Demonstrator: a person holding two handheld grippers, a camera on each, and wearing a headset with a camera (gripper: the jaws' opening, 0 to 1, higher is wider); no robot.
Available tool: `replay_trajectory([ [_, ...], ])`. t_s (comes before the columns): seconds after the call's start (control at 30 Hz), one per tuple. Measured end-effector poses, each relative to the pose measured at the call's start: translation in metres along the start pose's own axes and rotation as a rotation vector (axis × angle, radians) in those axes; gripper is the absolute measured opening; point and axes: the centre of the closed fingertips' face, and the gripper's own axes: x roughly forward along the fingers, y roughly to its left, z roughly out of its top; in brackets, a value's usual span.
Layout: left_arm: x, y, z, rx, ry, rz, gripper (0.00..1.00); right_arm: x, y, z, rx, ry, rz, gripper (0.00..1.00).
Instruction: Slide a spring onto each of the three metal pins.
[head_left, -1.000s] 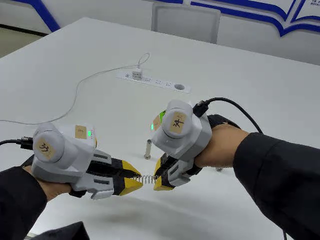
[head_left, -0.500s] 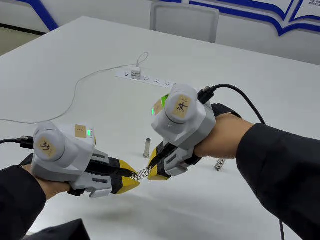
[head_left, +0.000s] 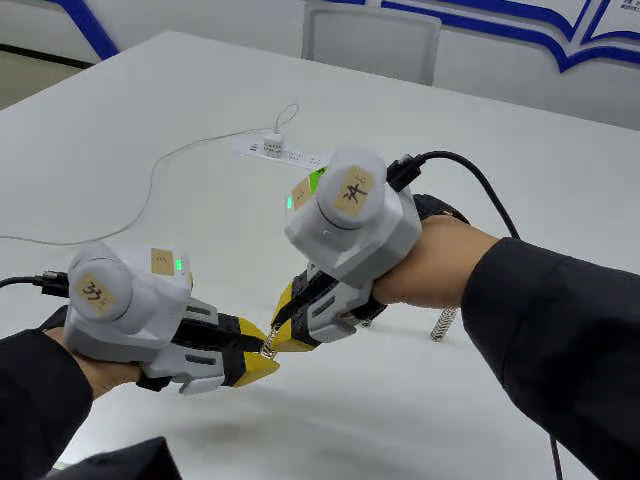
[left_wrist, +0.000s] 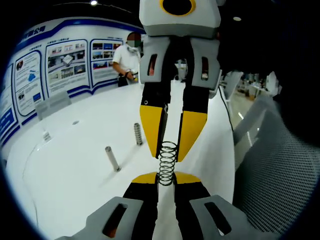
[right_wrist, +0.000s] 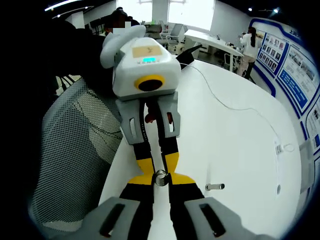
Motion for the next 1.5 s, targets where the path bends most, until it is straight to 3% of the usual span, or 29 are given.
replay_trajectory([
  [0.27, -0.001, 0.005, 0.000, -0.009, -0.002, 0.020, 0.12, -0.002, -0.006, -0.003, -0.003, 0.016, -0.010, 0.12],
  [0.53, -0.002, 0.011, -0.003, -0.039, 0.004, 0.044, 0.21, -0.012, -0.021, -0.010, 0.009, 0.036, -0.041, 0.12],
  [0.9, -0.004, 0.017, -0.003, -0.070, -0.003, 0.073, 0.32, -0.026, -0.054, -0.020, 0.029, 0.072, -0.107, 0.12],
  [1.07, -0.005, 0.020, -0.004, -0.098, -0.006, 0.089, 0.38, -0.029, -0.076, -0.024, 0.062, 0.081, -0.147, 0.12],
  [1.23, -0.006, 0.022, -0.006, -0.122, -0.001, 0.096, 0.44, -0.028, -0.094, -0.025, 0.075, 0.098, -0.178, 0.12],
  [1.5, -0.007, 0.026, -0.007, -0.142, -0.006, 0.108, 0.49, -0.019, -0.108, -0.032, 0.098, 0.133, -0.179, 0.12],
])
